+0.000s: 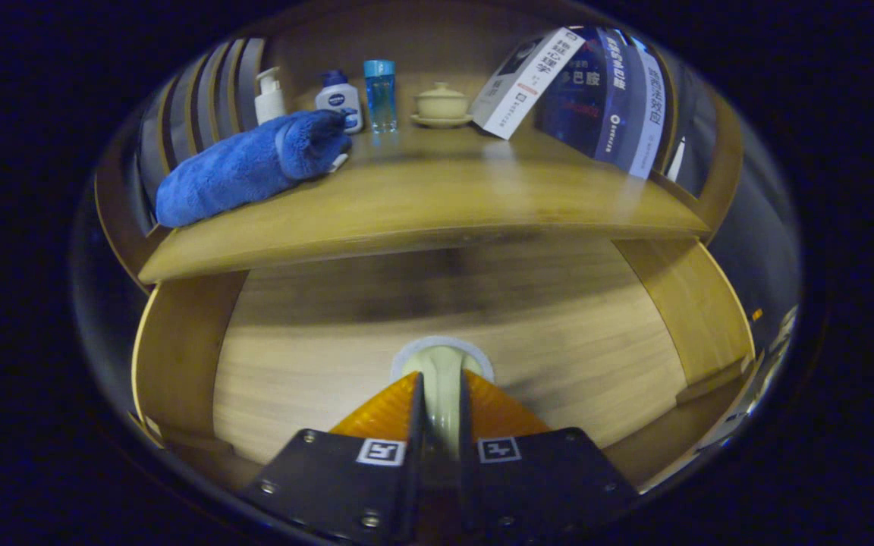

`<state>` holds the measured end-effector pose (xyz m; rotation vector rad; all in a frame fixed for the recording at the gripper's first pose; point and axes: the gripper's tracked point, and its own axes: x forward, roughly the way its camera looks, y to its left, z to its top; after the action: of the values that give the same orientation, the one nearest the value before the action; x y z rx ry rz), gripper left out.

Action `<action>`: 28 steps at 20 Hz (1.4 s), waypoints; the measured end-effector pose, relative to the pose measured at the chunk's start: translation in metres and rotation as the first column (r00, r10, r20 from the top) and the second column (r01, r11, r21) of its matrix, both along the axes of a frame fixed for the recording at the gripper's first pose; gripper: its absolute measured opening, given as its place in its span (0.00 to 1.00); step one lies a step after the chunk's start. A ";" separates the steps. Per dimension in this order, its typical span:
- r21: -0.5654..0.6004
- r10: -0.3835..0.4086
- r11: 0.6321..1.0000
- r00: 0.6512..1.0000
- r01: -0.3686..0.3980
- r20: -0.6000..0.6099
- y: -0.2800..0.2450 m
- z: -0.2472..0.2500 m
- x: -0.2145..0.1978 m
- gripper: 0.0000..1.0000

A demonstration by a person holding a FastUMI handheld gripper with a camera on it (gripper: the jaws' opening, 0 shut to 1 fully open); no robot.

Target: Pull open the drawer, take out the items inside it, and place them on the countertop above the cabinet.

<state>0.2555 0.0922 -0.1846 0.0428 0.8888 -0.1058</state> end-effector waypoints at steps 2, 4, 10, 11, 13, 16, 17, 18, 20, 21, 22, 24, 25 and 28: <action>-0.006 -0.011 1.000 1.000 0.011 0.005 0.000 0.002 -0.001 0.22; -0.029 -0.002 1.000 1.000 0.002 0.007 0.000 0.005 -0.003 0.12; -0.080 -0.009 0.997 0.997 0.014 0.071 -0.003 0.030 -0.007 0.12; -0.095 -0.009 0.995 0.996 0.017 0.084 -0.006 0.039 -0.008 0.12; -0.121 -0.010 0.992 0.993 0.024 0.118 -0.010 0.059 -0.008 0.12; -0.143 -0.019 0.989 0.984 0.045 0.177 -0.016 0.091 -0.010 0.12; -0.147 -0.020 0.988 0.979 0.051 0.203 -0.017 0.104 -0.009 0.12; -0.149 -0.021 0.987 0.973 0.056 0.229 -0.018 0.116 -0.008 0.12; -0.160 -0.019 0.985 0.963 0.064 0.268 -0.022 0.138 -0.006 0.12; -0.166 -0.020 0.984 0.958 0.070 0.284 -0.026 0.148 -0.002 0.12; -0.160 -0.016 0.985 0.952 0.068 0.306 -0.025 0.156 0.004 0.12; -0.127 -0.011 0.990 0.942 0.057 0.336 -0.023 0.165 0.022 0.12; -0.114 -0.009 0.992 0.938 0.051 0.345 -0.023 0.168 0.032 0.12; -0.072 0.013 0.997 0.926 0.015 0.377 -0.021 0.168 0.070 0.12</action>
<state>0.3255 0.0716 -0.0170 -0.0058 0.4980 -0.1260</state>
